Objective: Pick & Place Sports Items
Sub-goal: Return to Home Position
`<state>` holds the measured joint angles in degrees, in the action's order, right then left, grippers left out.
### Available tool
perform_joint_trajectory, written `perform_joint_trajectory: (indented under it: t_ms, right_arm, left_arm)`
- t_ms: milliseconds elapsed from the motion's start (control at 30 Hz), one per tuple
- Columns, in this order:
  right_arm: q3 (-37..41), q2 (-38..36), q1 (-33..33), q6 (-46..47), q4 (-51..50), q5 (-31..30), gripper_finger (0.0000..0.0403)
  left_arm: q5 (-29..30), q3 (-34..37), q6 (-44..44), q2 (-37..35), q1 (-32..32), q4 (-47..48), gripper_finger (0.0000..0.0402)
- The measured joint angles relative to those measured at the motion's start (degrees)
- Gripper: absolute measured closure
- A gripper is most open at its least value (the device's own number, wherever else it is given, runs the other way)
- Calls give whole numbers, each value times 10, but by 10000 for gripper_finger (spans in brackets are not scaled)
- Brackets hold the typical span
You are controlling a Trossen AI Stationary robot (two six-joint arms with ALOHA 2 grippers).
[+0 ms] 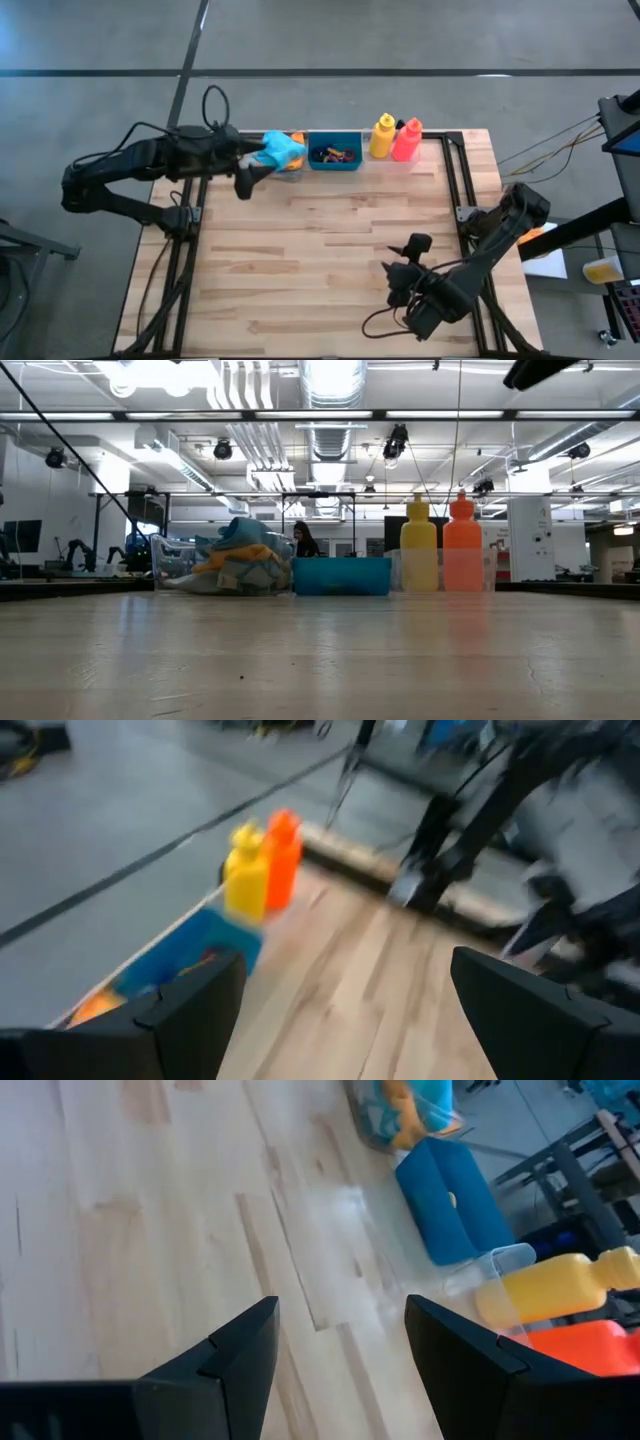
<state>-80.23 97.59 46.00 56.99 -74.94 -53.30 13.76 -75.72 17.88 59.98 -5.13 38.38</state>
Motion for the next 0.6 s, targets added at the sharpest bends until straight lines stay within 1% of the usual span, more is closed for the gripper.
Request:
perform_joint_trajectory:
  t_ms: [67,200,267,300,367,433,500,567,600]
  right_arm:
    - [0,-12,0,0,2,-10,184]
    - [0,-31,0,0,3,-35,184]
    - [0,-39,0,-7,3,-39,184]
    - [0,-44,0,-17,3,-39,184]
    - [0,-63,0,-30,-1,-42,186]
    - [0,-93,0,-30,-15,-65,201]
    - [0,-136,0,-35,-32,-79,234]
    - [0,-183,0,-42,-47,-83,283]
    - [2,-210,0,-46,-50,-85,310]
  left_arm:
    - [-9,0,-5,1,1,-34,47]
    - [-5,0,-14,3,0,-33,55]
    - [-4,-1,-16,2,1,-18,77]
    - [-3,-1,-18,1,1,-14,96]
    - [-3,-1,-32,-3,2,1,147]
    - [-4,-1,-49,-11,2,16,213]
    - [-8,-1,-70,-27,2,36,289]
    - [-25,-1,-91,-48,2,57,362]
    - [-35,-1,-98,-59,2,70,380]
